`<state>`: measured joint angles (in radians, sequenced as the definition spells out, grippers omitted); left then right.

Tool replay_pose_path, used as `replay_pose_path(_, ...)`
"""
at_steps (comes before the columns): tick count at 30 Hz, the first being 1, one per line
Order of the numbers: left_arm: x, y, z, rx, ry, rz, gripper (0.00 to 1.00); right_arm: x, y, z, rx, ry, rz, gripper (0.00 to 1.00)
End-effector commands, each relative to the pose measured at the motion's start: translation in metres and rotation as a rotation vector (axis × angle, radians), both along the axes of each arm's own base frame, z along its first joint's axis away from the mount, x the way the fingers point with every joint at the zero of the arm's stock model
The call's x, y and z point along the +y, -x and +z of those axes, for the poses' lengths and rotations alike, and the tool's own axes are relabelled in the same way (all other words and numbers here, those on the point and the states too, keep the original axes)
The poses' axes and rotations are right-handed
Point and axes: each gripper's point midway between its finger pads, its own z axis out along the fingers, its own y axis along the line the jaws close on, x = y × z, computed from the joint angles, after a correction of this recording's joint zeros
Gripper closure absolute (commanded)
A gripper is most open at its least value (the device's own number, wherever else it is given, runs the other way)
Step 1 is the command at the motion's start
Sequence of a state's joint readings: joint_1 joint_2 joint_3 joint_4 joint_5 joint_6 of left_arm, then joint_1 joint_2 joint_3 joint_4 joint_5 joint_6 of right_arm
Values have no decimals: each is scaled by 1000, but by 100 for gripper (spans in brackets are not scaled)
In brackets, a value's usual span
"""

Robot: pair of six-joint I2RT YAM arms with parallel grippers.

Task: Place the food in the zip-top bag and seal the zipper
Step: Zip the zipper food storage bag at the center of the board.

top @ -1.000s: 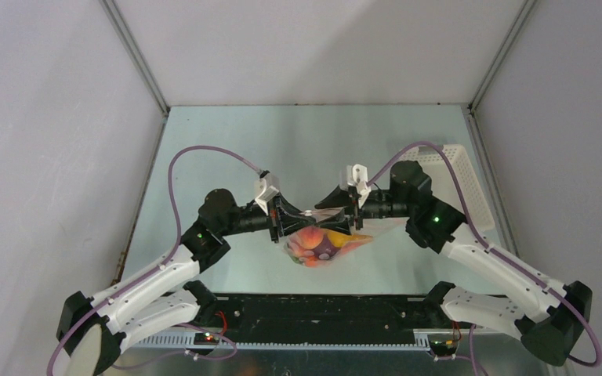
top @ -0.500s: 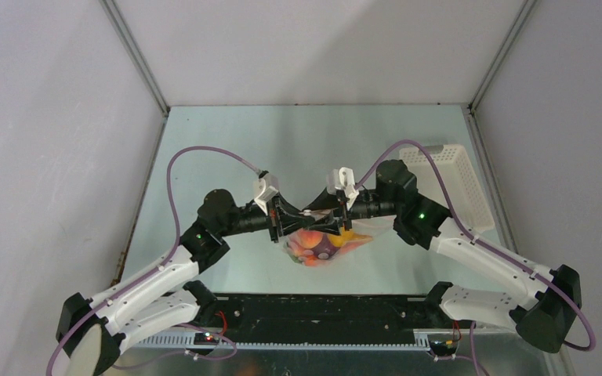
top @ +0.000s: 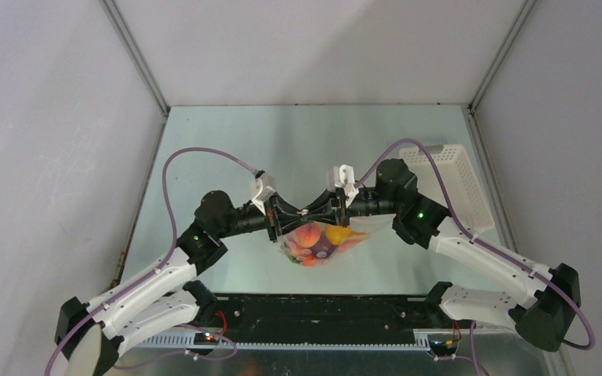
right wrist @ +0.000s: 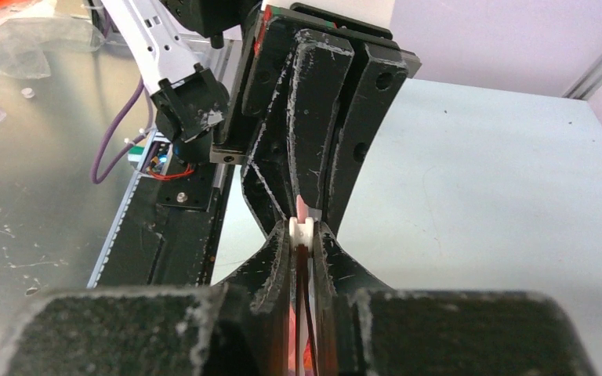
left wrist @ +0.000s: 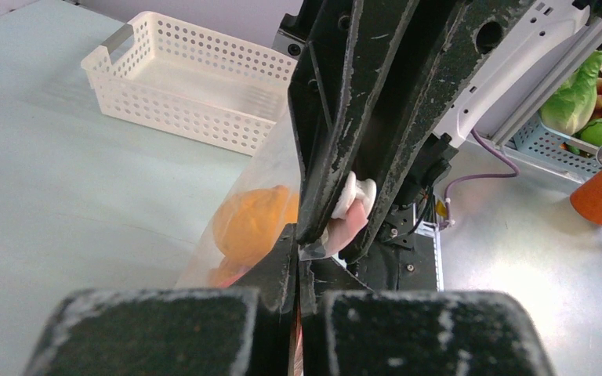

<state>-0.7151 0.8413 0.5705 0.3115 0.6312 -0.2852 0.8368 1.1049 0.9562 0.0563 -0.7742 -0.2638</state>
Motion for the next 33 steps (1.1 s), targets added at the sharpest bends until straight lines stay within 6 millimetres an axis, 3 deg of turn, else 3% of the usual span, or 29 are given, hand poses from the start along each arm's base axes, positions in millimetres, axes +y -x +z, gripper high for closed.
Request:
replay_pose_path(1,7,-5,29,-103,63,51,100,-4,1,24,-42,-35,-20,91)
replay_pose_path(6,9,-4,28,-105,67,61,100,-6,0,25,-42,-35,-33,93)
replay_pose_path(22,21,-7,31,-114,111,138,100,-18,-8,-1,44,62,-110,94)
replay_pose_path(27,23,-10,33,-103,123,162,100,-18,-4,1,80,49,-107,87)
replay_pose_path(33,18,-6,33,-92,109,119,100,-7,4,17,55,-37,-38,81)
